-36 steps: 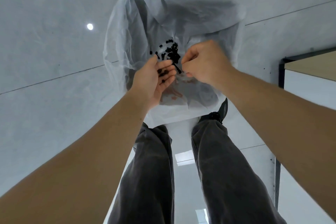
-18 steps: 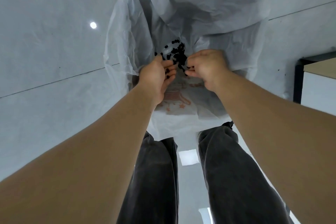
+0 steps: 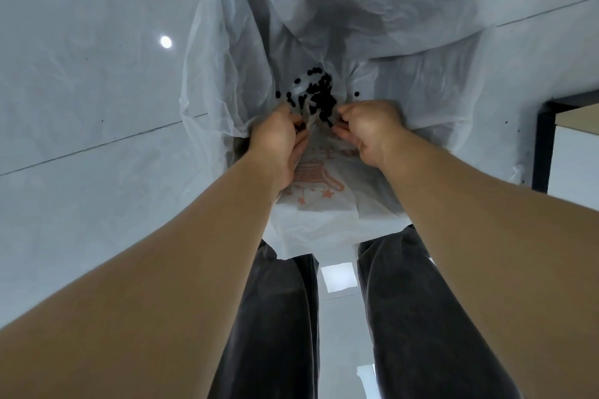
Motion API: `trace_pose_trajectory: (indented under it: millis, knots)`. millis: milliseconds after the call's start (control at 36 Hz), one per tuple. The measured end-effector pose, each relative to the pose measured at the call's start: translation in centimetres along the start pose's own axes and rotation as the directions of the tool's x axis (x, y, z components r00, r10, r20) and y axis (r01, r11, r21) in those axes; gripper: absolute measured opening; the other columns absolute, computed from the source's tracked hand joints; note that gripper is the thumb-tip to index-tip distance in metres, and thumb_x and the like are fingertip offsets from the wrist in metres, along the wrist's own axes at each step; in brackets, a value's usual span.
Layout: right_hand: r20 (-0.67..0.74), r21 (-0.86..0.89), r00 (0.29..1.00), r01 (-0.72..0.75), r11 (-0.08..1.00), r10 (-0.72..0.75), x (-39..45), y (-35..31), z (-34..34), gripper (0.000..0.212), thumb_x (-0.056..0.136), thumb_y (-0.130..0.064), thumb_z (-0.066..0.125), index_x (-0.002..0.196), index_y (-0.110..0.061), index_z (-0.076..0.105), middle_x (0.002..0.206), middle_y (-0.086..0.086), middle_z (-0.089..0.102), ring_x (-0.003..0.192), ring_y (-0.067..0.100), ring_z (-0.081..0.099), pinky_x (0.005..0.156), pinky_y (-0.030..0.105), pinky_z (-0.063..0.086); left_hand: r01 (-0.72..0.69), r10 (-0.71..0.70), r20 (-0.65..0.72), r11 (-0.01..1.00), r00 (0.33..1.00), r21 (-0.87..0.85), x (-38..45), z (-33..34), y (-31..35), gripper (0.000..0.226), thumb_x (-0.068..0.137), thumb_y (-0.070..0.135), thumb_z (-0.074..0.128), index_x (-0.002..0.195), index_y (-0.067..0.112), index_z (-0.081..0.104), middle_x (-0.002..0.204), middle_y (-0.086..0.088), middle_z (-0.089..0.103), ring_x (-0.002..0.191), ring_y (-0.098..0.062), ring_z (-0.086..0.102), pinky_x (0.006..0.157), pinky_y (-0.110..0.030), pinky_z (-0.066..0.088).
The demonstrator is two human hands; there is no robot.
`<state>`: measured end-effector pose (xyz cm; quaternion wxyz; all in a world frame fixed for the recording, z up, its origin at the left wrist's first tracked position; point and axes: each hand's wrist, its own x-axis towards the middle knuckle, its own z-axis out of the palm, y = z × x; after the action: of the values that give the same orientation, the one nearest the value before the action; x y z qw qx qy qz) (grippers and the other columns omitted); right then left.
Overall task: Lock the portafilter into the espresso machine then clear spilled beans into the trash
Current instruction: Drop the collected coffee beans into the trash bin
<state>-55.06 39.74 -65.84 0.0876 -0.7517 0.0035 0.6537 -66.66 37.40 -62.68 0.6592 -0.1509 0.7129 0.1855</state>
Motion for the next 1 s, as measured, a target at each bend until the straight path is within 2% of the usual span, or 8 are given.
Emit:
trace_pose_trajectory:
  millis: [83,139,250,333,444,556,667,1000]
  knots:
    - [-0.024,0.096,0.999,-0.046,0.994,0.048,0.3,0.1,-0.1,0.025,0.097,0.001,0.046,0.118,0.003,0.06,0.078,0.004,0.06,0.067,0.012,0.061,0.069,0.022,0.058,-0.004,0.004,0.019,1.0,1.0,0.002,-0.2,0.0,0.1,0.051,0.102,0.035,0.037,0.143,0.005,0.042,0.145,-0.009,0.049,0.132,-0.019,0.048,0.11,-0.029,0.038]
    - [-0.022,0.098,0.998,-0.054,0.994,0.057,0.3,0.3,-0.2,0.024,0.097,-0.003,0.048,0.116,0.0,0.061,0.081,0.004,0.062,0.066,0.011,0.062,0.059,0.02,0.058,-0.01,0.01,0.023,1.0,1.0,0.001,-0.2,-0.1,0.2,0.053,0.102,0.035,0.038,0.146,0.006,0.04,0.149,-0.008,0.046,0.134,-0.019,0.045,0.111,-0.03,0.036]
    - [-0.014,0.109,0.997,-0.074,0.991,0.076,0.2,0.4,-0.7,0.028,0.098,-0.006,0.043,0.121,-0.004,0.059,0.108,0.01,0.067,0.079,0.012,0.065,0.06,0.021,0.06,-0.012,0.012,0.02,1.0,1.0,0.025,-0.4,-0.2,0.4,0.054,0.102,0.036,0.037,0.146,0.006,0.039,0.149,-0.01,0.045,0.134,-0.019,0.045,0.112,-0.031,0.036]
    - [-0.002,0.105,0.997,-0.075,0.992,0.075,-0.4,0.2,-0.9,0.03,0.098,-0.007,0.039,0.122,-0.007,0.058,0.095,0.005,0.065,0.076,0.012,0.063,0.044,0.018,0.053,-0.012,0.011,0.024,0.999,1.0,0.05,-0.8,-0.1,0.6,0.054,0.102,0.037,0.036,0.146,0.006,0.039,0.149,-0.01,0.046,0.134,-0.02,0.046,0.111,-0.032,0.037]
    - [0.002,0.092,0.998,-0.06,0.994,0.06,-1.3,0.1,-1.2,0.031,0.098,-0.008,0.039,0.125,-0.006,0.055,0.103,0.007,0.063,0.082,0.013,0.062,0.055,0.021,0.054,-0.016,0.014,0.027,0.997,1.0,0.071,-1.7,-0.1,0.8,0.053,0.102,0.038,0.035,0.144,0.005,0.041,0.147,-0.011,0.048,0.132,-0.021,0.048,0.108,-0.032,0.038]
    - [0.037,0.063,0.996,-0.077,0.995,0.075,-2.3,-0.2,-1.5,0.034,0.1,-0.01,0.039,0.13,-0.005,0.053,0.131,0.012,0.059,0.101,0.019,0.06,0.067,0.021,0.053,-0.024,0.022,0.024,0.997,0.999,0.076,-2.6,-0.3,0.9,0.054,0.101,0.04,0.038,0.142,0.005,0.045,0.144,-0.011,0.051,0.129,-0.021,0.051,0.106,-0.031,0.041]
    - [0.08,-0.005,0.994,-0.072,0.997,0.072,-3.5,-0.7,-1.6,0.037,0.102,-0.012,0.038,0.136,-0.004,0.048,0.141,0.011,0.053,0.125,0.021,0.054,0.083,0.023,0.047,-0.032,0.03,0.028,0.997,0.999,0.07,-3.5,-0.4,1.1,0.054,0.101,0.04,0.04,0.141,0.005,0.046,0.144,-0.011,0.051,0.128,-0.021,0.051,0.107,-0.032,0.042]
    - [0.104,-0.027,0.994,-0.017,0.999,0.019,-7.8,-0.9,-2.1,0.043,0.098,-0.019,0.047,0.139,-0.006,0.047,0.137,0.012,0.055,0.117,0.022,0.057,0.089,0.028,0.049,-0.051,0.043,0.082,0.994,0.996,0.094,-7.9,-1.0,1.1,0.054,0.101,0.041,0.039,0.138,0.003,0.049,0.136,-0.011,0.057,0.121,-0.02,0.057,0.103,-0.033,0.045]
